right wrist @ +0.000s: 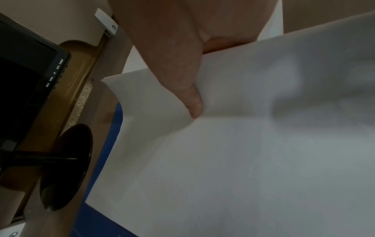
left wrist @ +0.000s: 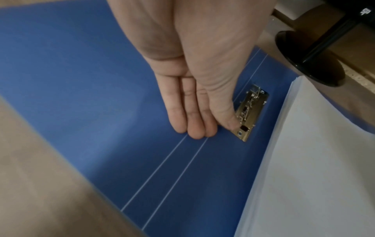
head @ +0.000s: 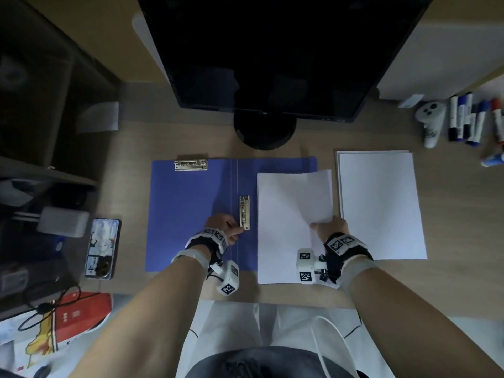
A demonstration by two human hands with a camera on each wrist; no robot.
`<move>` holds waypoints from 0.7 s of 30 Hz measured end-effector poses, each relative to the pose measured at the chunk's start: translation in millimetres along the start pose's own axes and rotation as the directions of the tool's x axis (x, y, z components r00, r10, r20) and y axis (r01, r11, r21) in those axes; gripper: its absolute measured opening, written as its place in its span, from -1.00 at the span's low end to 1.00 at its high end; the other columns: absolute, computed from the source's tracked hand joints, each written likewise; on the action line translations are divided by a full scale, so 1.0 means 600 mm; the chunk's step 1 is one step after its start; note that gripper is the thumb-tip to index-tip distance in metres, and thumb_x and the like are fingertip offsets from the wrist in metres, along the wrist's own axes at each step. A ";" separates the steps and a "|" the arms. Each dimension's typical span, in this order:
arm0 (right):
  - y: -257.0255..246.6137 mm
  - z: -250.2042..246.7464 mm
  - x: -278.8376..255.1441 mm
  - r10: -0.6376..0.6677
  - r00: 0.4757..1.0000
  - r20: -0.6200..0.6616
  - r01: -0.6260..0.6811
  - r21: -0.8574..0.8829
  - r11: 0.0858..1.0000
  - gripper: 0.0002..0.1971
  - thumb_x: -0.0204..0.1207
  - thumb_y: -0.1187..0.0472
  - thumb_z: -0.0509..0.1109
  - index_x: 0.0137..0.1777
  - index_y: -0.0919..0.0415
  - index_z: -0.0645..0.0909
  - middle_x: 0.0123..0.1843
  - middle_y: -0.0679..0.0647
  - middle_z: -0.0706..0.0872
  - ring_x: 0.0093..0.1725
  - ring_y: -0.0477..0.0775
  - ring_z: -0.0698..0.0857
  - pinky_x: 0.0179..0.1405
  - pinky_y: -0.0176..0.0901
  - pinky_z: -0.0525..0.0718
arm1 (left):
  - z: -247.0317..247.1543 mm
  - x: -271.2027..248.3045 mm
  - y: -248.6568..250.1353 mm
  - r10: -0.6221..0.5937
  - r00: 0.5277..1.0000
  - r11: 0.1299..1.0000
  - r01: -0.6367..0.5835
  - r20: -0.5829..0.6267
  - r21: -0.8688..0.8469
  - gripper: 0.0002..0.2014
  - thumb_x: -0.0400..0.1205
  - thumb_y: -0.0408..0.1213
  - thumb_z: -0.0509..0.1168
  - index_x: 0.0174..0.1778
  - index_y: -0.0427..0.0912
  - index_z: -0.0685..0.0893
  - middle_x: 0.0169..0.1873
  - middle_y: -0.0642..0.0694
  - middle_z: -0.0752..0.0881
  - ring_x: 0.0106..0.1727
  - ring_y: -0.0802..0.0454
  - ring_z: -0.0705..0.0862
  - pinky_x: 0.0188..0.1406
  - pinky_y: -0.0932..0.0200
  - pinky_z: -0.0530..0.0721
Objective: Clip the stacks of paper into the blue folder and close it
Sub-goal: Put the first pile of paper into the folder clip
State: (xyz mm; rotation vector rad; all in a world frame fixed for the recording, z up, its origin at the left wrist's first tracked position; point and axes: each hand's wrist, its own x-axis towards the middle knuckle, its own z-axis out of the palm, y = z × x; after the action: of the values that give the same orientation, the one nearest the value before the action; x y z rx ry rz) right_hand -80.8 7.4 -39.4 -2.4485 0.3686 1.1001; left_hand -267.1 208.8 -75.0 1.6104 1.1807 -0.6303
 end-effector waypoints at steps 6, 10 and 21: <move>0.001 0.001 0.004 -0.005 1.000 0.010 0.005 -0.006 1.000 -0.55 0.42 0.21 0.50 0.30 0.32 0.61 0.12 0.25 0.74 0.13 0.30 0.73 0.19 0.03 0.71 | 0.009 0.012 0.009 -0.031 0.999 0.998 0.031 -0.008 0.050 -0.73 0.49 -0.16 0.50 -0.16 -0.34 0.74 -0.33 -0.20 0.84 -0.35 -0.07 0.82 -0.12 -0.02 0.84; 0.003 0.003 0.003 -0.012 1.000 0.003 0.012 0.033 0.999 -0.59 0.41 0.26 0.51 0.26 0.30 0.62 0.01 0.16 0.72 0.01 0.27 0.69 0.17 0.01 0.71 | 0.012 0.012 0.006 -0.030 0.999 0.998 0.031 -0.012 0.060 -0.68 0.48 -0.10 0.50 -0.14 -0.34 0.75 -0.30 -0.20 0.86 -0.27 -0.08 0.85 -0.04 -0.03 0.83; 0.007 0.003 0.002 -0.046 0.999 -0.001 0.046 0.045 0.998 -0.71 0.46 0.31 0.47 0.18 0.31 0.65 -0.05 0.22 0.72 0.04 0.31 0.74 0.15 0.03 0.70 | -0.001 -0.007 0.009 0.075 0.996 0.948 -0.085 -0.042 -0.308 -0.48 0.52 0.21 0.33 -0.18 -0.29 0.68 -0.33 -0.16 0.76 -0.23 -0.11 0.75 -0.06 0.03 0.75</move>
State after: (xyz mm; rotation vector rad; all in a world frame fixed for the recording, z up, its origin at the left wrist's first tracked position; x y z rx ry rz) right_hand -82.8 4.3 -42.3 -2.4056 0.3316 1.0617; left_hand -263.9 207.6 -68.8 1.3961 1.1660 -0.3486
